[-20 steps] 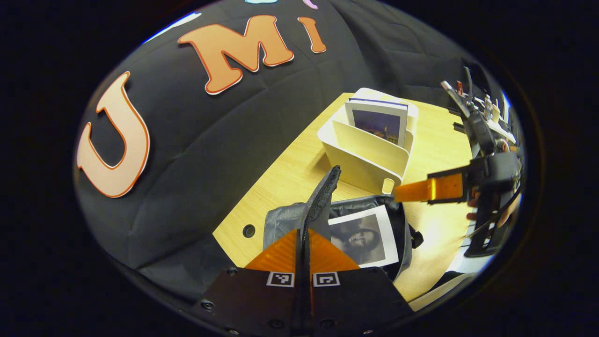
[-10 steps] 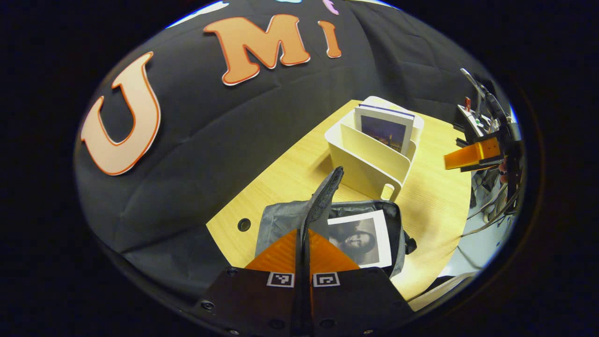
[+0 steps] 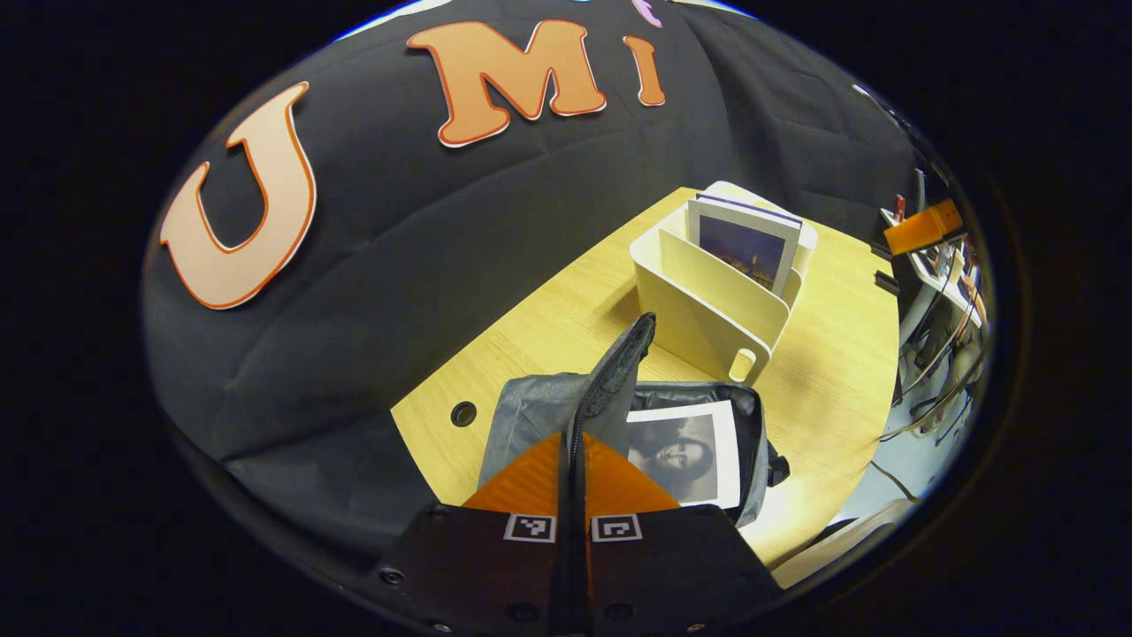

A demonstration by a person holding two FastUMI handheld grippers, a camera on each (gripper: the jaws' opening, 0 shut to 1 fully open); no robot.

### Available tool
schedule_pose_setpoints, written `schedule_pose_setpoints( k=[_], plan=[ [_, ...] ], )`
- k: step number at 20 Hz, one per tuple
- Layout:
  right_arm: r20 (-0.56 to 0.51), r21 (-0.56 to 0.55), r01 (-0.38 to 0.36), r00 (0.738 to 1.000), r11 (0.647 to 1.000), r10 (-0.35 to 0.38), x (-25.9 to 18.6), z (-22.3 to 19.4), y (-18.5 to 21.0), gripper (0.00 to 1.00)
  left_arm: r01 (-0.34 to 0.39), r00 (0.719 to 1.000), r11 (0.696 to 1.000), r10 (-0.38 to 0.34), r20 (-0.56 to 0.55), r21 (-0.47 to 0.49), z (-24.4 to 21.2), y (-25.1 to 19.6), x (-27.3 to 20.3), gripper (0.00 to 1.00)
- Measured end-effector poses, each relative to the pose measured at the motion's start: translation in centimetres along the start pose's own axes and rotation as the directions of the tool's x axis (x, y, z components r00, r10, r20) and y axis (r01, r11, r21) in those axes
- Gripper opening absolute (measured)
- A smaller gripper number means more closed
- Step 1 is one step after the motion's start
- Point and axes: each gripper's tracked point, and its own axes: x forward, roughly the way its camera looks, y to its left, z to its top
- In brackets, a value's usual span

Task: Open the schoolbag, grab two books from the bookshelf and put them into the schoolbag.

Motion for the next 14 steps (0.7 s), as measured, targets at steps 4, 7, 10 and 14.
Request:
schedule_pose_setpoints(
  k=[4,7,10,14],
  plan=[
    [0.024,-0.107,-0.033,0.999,0.994,0.036,-1.4,5.2,2.1,0.99,-0.017,1.000,0.999,0.016,-0.017,-0.045,-0.3,0.6,0.1,0.01],
    [0.025,-0.202,-0.043,0.998,0.978,0.049,-1.0,7.9,3.5,0.99,-0.033,0.999,0.998,0.032,-0.020,-0.052,-0.1,0.9,0.0,0.01],
    [-0.014,-0.265,-0.078,0.997,0.961,0.077,0.0,9.6,5.0,0.99,-0.057,0.998,0.996,0.055,-0.036,-0.072,0.1,1.4,0.0,0.01],
    [-0.052,-0.375,-0.069,0.997,0.924,0.054,3.9,11.4,5.2,0.99,-0.097,0.994,0.992,0.093,-0.062,-0.079,0.1,2.1,-0.2,0.01]
  ],
)
